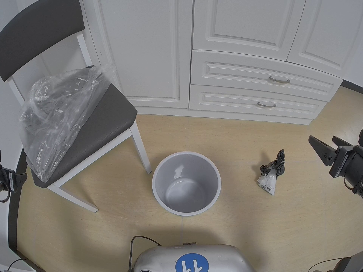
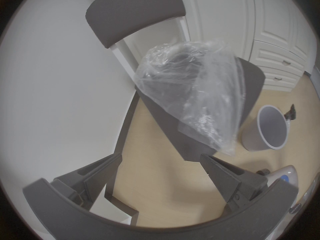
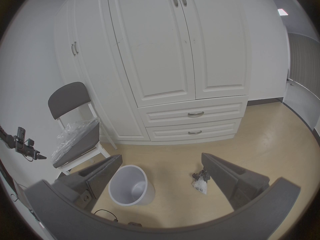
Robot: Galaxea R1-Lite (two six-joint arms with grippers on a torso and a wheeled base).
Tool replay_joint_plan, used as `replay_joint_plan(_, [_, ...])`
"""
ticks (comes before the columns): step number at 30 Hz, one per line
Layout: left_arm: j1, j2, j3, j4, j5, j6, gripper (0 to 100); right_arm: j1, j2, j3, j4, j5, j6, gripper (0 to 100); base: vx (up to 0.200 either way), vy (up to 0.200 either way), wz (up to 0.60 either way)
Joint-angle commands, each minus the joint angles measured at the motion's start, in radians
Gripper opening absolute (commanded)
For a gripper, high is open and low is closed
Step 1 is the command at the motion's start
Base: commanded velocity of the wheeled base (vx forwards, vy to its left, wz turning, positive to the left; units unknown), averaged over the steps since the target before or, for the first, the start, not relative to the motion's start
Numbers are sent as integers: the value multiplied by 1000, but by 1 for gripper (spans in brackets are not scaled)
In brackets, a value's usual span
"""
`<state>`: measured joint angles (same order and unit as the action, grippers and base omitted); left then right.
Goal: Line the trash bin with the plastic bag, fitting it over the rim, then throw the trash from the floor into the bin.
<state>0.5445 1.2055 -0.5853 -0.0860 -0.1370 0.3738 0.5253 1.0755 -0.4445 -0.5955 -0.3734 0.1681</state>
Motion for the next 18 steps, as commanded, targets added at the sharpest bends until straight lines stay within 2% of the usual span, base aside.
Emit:
replay_joint_plan(1, [-107,-156,13,86,-64,-1,100,1,-2,12,0,2,-2,100,0,0,0])
replay_joint_plan(6, [-212,-136,18,81,-53,-3,100,1,20,18,-1,2,-2,100,0,0,0])
replay_joint_plan(9, [-244,-57,18,60,-12,-3,100,1,34,21,-7,2,-2,100,0,0,0])
replay_joint_plan(16, [-238,129,65,-207,99,-7,100,12,44,36,-10,2,-2,100,0,0,0])
replay_joint_plan(17, [-238,129,65,-207,99,-7,100,12,44,36,-10,2,-2,100,0,0,0])
replay_joint_plan(18, [-230,161,91,-279,131,-9,100,12,49,35,-12,2,-1,100,0,0,0])
